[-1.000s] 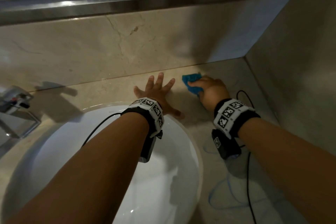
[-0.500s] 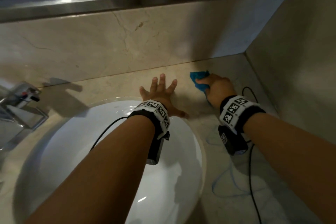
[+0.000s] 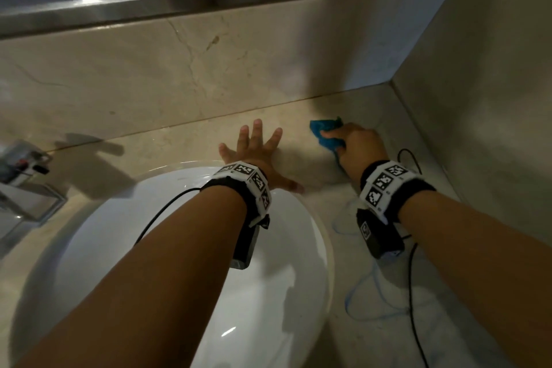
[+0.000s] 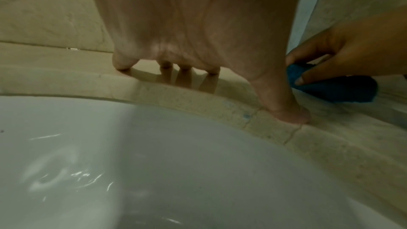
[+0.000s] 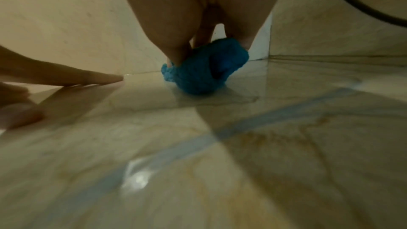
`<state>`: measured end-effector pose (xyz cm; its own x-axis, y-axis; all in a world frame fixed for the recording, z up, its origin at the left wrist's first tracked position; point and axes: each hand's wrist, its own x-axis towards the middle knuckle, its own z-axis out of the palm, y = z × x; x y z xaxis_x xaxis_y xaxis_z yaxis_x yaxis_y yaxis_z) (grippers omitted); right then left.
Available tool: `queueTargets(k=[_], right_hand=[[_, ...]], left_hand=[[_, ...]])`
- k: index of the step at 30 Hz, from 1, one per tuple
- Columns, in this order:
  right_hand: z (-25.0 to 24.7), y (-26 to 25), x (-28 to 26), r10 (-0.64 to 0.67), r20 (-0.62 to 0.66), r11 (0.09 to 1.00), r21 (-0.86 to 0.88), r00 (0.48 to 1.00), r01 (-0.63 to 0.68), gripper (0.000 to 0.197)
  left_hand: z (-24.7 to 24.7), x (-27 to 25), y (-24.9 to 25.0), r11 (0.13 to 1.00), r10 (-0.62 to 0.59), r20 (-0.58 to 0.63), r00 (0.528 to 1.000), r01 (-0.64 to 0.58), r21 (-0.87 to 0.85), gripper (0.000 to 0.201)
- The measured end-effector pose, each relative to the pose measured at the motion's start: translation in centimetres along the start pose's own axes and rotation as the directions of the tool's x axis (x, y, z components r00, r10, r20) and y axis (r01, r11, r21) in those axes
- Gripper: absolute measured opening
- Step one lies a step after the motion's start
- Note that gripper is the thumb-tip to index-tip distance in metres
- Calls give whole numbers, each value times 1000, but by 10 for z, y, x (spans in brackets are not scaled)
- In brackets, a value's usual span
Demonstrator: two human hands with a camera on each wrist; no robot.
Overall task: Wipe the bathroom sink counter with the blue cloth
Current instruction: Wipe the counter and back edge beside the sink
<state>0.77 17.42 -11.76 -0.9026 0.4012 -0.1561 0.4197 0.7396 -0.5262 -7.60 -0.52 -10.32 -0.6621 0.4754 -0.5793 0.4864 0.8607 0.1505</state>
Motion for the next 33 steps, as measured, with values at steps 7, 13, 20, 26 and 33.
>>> queueTargets(k=[7,13,20,26,33], right_hand=[[15,-22,-48,-179,68,975,-124,981,186,38],[1,-22,-46,-114,179,985,-109,977,135,56],[-9,-15,-59,-211,411,972,-6,887,234,54],[-5,-6,-23,13,81,994,-106,997,-5,44],[7,-28,-48,-141,173,971,-168,975,170,39]], left_hand=[[-2,2,1,1000,-25,25,999,25,14,134],[-3,2,0,1000,-14,28,1000,14,-1,134],[-3,4,0,1000,-5,23,1000,5,3,131],[0,5,0,1000,-8,-1,1000,8,8,133],[-1,5,-1,1000,-10,4,1000,10,2,134]])
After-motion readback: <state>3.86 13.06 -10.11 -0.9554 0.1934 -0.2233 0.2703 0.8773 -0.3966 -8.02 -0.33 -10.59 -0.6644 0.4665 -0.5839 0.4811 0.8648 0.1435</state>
